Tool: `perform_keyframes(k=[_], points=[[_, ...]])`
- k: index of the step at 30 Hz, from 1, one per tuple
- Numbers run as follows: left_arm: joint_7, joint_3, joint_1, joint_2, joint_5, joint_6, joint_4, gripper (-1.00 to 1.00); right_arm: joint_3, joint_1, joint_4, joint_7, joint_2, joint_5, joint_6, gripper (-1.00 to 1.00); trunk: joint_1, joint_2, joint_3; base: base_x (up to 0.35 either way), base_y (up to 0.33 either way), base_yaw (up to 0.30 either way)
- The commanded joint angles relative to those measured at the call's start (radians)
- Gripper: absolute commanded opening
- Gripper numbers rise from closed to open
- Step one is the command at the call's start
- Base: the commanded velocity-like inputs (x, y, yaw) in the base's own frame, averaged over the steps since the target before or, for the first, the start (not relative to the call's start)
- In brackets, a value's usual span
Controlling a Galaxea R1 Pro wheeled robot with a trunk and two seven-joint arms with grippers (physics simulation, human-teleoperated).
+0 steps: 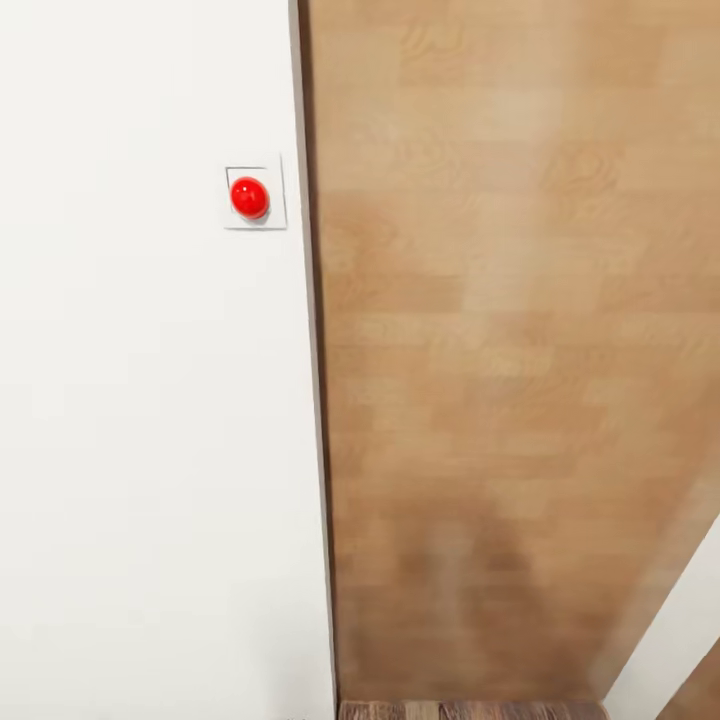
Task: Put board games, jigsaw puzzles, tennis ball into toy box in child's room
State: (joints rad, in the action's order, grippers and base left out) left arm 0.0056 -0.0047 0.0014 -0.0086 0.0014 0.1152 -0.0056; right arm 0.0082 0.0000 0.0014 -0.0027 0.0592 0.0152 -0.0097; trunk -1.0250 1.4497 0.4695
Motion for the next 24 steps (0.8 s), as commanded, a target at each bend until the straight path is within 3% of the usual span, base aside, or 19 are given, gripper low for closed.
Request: perform_keyframes(k=[1,7,24], points=[[0.001,0.000,0.000,0.000,0.000,0.008,-0.001,1.00,0.001,0.000,0.000,0.000,0.000,0.002,-0.001,1.00,0.000,0.000,0.001,0.000,0.000,0.240],[0.001,0.000,0.000,-0.001,0.000,0.044,-0.001,1.00,0.000,0.000,0.000,0.000,0.002,0.002,-0.001,1.00,0.000,0.000,0.001,0.000,0.000,0.264],[0.001,0.000,0.000,-0.001,0.000,0.044,-0.001,1.00,-0.001,0.000,0.000,0.000,0.002,0.001,-0.012,1.00,0.000,0.000,0.001,0.000,0.000,0.273]])
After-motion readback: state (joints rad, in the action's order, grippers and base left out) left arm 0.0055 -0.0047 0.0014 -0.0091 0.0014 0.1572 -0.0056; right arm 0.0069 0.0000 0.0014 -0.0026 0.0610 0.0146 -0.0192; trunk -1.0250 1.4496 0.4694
